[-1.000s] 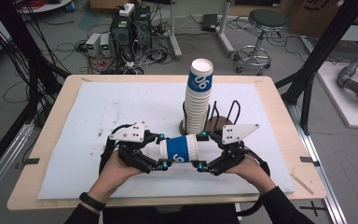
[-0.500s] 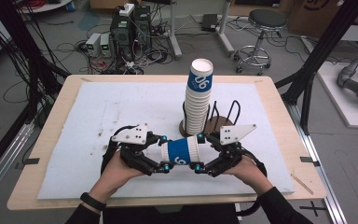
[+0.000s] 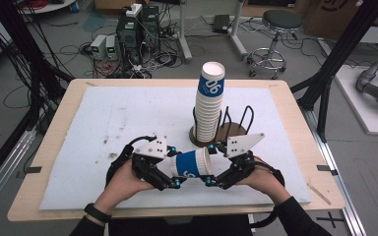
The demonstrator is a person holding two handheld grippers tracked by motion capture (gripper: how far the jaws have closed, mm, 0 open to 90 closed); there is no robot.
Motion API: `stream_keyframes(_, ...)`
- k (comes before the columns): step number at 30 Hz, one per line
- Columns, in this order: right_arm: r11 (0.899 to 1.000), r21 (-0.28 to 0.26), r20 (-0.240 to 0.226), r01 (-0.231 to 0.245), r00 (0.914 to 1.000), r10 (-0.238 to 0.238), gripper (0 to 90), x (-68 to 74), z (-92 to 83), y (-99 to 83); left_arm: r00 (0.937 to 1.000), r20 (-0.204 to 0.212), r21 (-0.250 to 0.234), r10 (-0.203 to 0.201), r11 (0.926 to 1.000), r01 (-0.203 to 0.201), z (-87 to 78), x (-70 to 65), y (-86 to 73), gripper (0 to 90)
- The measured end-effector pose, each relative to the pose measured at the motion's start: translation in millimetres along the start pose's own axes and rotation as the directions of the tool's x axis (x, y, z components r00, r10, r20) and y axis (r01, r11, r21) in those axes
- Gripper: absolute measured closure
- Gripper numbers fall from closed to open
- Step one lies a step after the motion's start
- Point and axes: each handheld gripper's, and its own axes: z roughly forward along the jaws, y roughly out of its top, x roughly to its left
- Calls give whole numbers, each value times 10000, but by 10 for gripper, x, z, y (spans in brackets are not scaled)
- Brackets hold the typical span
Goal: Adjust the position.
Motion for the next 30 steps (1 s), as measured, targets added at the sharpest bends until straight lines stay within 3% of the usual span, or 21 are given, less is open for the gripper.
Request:
stream_keyframes(4, 9999, 3, 8, 134, 9999, -134, 197, 15, -4, 16, 9998, 106, -16, 150, 9999, -149, 18, 7, -21, 285)
stream_keyframes(9, 9985, -532, 36, -160, 9999, 162, 163, -19, -38, 28, 9997, 224, -842, 118, 9964, -98, -12, 29, -45, 296)
stream_keyframes(14, 9944, -915, -63, -530, 9986, 527, 164, -43, -101, 31, 10000, 52, -1504, 22, 9886, -14, -77, 37, -42, 300)
stream_keyframes(17, 9912, -998, -86, -869, 9962, 864, 164, -58, -96, 18, 9997, 181, -2128, -137, 9769, 172, -114, 53, -55, 300)
stream_keyframes(19, 9865, -1146, -159, -1169, 9931, 1158, 163, -62, -80, 7, 9997, 190, -2175, -181, 9758, 218, -111, 50, -57, 299)
stream_keyframes(23, 9733, -1840, -508, -1368, 9903, 1296, 164, -41, -62, 15, 9983, 476, -2381, -342, 9702, 446, -71, 55, -73, 298)
stream_keyframes(26, 9632, -2165, -704, -1595, 9865, 1476, 164, -28, -51, 33, 9986, 480, -2060, -231, 9780, 325, -19, 38, -68, 299)
stream_keyframes(30, 9673, -2098, -717, -1426, 9889, 1302, 204, -22, -59, 27, 9988, 429, -1954, -236, 9802, 315, -5, 28, -60, 299)
